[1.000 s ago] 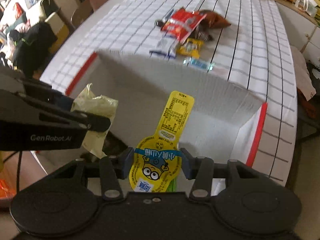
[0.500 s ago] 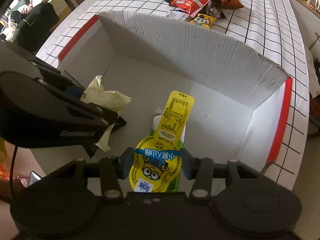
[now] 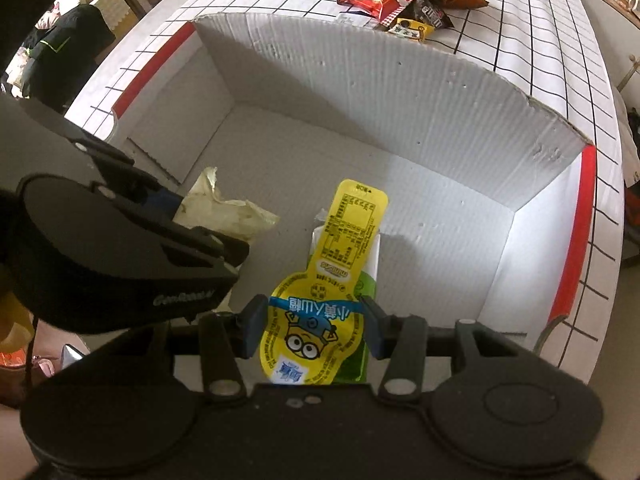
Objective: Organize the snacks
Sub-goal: 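Carry both snacks into the white box and open both tools to release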
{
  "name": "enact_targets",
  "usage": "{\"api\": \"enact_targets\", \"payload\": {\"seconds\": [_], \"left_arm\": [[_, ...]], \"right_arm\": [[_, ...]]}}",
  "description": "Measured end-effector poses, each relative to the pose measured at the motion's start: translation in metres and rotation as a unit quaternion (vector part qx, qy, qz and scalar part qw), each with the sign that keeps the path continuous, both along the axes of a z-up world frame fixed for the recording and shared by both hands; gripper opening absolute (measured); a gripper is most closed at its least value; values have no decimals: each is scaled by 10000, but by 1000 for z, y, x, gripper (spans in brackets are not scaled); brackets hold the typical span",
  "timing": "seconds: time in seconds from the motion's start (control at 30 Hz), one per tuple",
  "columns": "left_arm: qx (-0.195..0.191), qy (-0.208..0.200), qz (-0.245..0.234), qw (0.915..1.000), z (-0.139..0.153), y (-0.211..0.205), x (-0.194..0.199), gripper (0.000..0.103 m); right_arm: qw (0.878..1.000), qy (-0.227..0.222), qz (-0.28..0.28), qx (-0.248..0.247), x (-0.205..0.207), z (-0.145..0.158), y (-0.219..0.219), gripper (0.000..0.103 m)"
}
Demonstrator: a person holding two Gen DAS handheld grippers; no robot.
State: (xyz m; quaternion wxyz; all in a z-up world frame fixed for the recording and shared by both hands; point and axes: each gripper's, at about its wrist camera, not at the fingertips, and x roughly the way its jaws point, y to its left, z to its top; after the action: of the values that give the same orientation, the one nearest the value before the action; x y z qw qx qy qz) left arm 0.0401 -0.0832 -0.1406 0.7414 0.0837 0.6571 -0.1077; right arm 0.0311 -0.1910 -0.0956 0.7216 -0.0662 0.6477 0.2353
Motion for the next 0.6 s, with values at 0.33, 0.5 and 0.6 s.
{"api": "enact_targets", "payload": {"seconds": [0.33,0.5,0.6], "left_arm": [[-117,-201,-53,9997,11,4,-3,31],[-264,-396,-31,9989,25,7,-5,41],[-343,-516,-16,9981,34,11,-5,45]], "right_arm": [[9999,-32,-119,84,0,11,-3,50],[9996,-94,-185,165,0,20,-6,56],[9995,-164,-201,187,-1,26,-6,60]]}}
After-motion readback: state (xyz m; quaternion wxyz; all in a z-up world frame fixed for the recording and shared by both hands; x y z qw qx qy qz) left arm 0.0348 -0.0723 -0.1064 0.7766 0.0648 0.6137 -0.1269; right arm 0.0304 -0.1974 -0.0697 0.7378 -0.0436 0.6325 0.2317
